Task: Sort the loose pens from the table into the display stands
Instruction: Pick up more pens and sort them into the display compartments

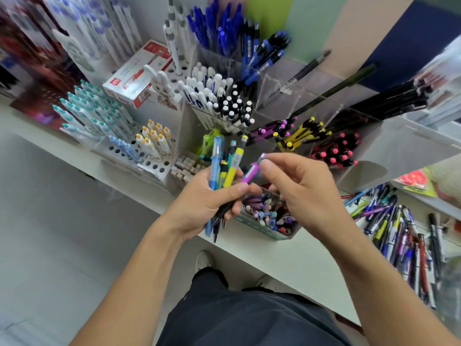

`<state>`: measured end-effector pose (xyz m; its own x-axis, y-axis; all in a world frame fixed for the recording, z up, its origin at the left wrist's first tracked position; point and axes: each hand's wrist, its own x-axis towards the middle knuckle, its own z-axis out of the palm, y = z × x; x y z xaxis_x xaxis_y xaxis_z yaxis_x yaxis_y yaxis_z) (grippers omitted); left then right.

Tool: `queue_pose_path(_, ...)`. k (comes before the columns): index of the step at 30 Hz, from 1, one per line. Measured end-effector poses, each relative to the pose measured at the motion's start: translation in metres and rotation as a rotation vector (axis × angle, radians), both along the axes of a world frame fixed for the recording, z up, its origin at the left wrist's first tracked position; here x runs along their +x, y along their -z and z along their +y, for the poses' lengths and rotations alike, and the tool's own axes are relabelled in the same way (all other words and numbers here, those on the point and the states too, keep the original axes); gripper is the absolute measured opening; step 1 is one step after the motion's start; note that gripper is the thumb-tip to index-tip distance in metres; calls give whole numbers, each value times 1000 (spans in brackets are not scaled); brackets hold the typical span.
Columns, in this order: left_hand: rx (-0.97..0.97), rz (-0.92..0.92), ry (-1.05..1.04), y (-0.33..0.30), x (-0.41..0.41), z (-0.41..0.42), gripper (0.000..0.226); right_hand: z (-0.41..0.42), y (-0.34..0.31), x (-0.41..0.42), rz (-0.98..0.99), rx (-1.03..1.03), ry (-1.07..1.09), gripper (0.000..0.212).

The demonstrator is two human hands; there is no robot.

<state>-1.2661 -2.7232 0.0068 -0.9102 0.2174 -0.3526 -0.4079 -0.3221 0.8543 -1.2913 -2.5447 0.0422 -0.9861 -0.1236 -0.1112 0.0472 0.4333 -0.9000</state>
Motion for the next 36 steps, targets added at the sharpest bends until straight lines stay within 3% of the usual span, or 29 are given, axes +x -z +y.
queue_pose_path(2, 12, 25, 114, -7, -1, 10, 17, 3, -3, 1, -136, -249, 59, 12)
queue_pose_path(5, -35, 27, 133, -9, -5, 21, 19, 14, -5, 0, -140, -300, 85, 12)
queue_pose_path(8, -108, 23, 61, -4, -8, 25, 26, 36, -26, 5, 100, -343, 139, 5)
queue_pose_path(11, -27, -23, -59, -1, -10, 24, 26, 56, -56, 4, 395, -328, 240, 6)
queue_pose_path(14, 13, -73, -116, -6, -12, 25, 27, 58, -65, -17, 561, -192, 295, 11)
queue_pose_path(17, 65, -82, -114, -12, -13, 28, 18, 37, -45, -48, 547, 6, 210, 11)
queue_pose_path(22, 3, 10, -84, -16, -9, 21, 16, -2, -5, -78, 465, 665, -75, 21)
queue_pose_path(24, -53, 51, -106, -17, -5, 18, 13, -6, -12, -75, 429, 758, -77, 24)
queue_pose_path(27, -51, 55, -179, -17, -4, 15, 21, -1, -31, -55, 476, 491, 41, 26)
queue_pose_path(29, -76, 64, -143, -17, -4, 14, 24, 1, -40, -40, 275, 302, -25, 29)
queue_pose_path(32, -109, 98, -48, -20, -3, 16, 25, 3, -36, -32, 21, 59, -61, 12)
queue_pose_path(36, -82, 66, -5, -18, -4, 21, 13, 14, -42, -36, 91, -130, 41, 14)
